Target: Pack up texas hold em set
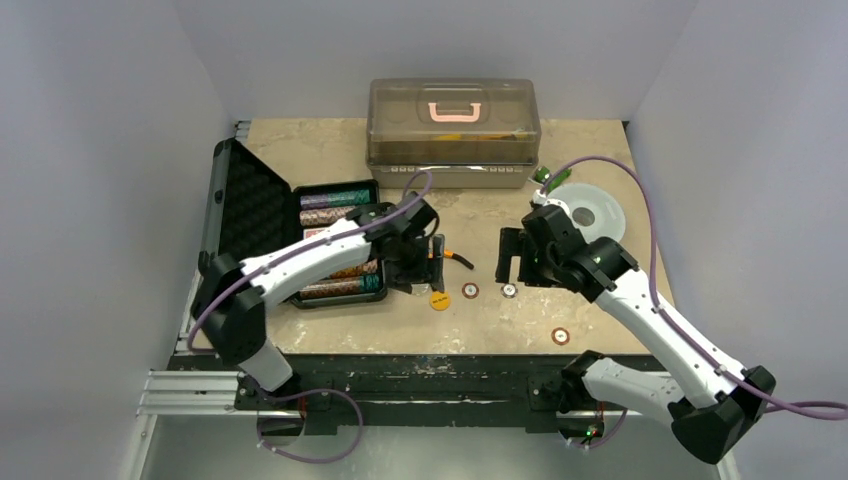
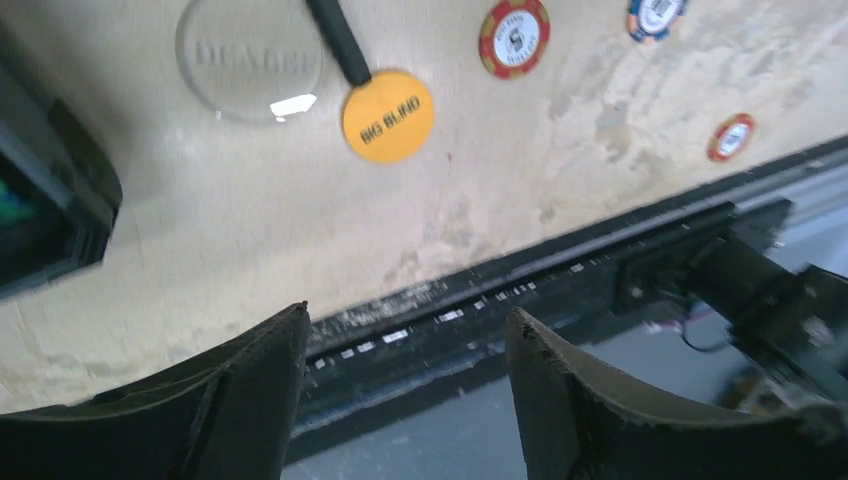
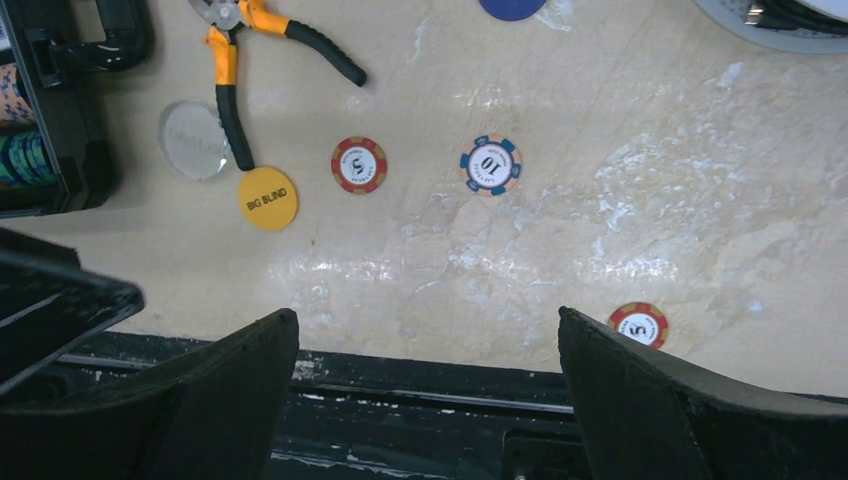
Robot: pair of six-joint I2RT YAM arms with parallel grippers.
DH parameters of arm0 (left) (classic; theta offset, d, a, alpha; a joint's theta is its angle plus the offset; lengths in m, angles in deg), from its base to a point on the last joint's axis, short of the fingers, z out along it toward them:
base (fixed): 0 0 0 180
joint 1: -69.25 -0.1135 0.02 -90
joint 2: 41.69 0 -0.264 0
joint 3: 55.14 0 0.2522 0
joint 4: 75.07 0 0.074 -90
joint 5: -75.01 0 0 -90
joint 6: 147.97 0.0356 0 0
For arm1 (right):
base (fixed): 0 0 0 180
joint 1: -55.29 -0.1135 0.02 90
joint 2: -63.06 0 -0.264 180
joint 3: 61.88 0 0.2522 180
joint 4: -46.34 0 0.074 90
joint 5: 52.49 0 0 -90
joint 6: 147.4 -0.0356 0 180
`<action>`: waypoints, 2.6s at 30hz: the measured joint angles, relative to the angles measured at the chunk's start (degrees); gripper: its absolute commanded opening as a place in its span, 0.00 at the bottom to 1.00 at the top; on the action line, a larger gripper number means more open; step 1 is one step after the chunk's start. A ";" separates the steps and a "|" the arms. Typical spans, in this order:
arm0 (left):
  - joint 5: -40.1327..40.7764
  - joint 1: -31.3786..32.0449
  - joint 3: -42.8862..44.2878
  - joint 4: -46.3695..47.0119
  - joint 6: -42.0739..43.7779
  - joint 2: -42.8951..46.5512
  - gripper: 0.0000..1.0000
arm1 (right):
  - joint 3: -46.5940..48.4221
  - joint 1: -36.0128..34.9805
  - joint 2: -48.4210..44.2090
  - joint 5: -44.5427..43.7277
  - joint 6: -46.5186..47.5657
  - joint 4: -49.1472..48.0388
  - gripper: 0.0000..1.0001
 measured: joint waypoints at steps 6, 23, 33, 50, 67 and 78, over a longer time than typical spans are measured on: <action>4.42 1.27 4.66 0.92 11.89 -12.09 0.72 | 0.33 0.22 -2.16 -2.54 0.13 1.99 0.99; 2.84 -2.78 13.25 -2.75 38.18 -23.39 0.73 | 2.32 0.24 -2.80 -3.08 1.68 4.63 0.99; 3.45 -3.26 17.84 -4.68 40.46 -28.68 0.76 | 2.32 0.26 -4.48 -4.35 1.68 6.73 0.99; 5.84 -3.08 18.71 -5.14 39.82 -32.20 0.72 | 2.32 0.26 -4.63 -5.60 1.70 7.56 0.99; 8.07 -1.97 18.51 -5.09 38.60 -32.59 0.64 | 2.32 0.26 -4.63 -5.64 1.70 7.56 0.99; 10.56 -1.25 18.51 -5.16 36.72 -32.79 0.48 | 2.29 0.26 -4.70 -5.62 1.68 7.56 0.99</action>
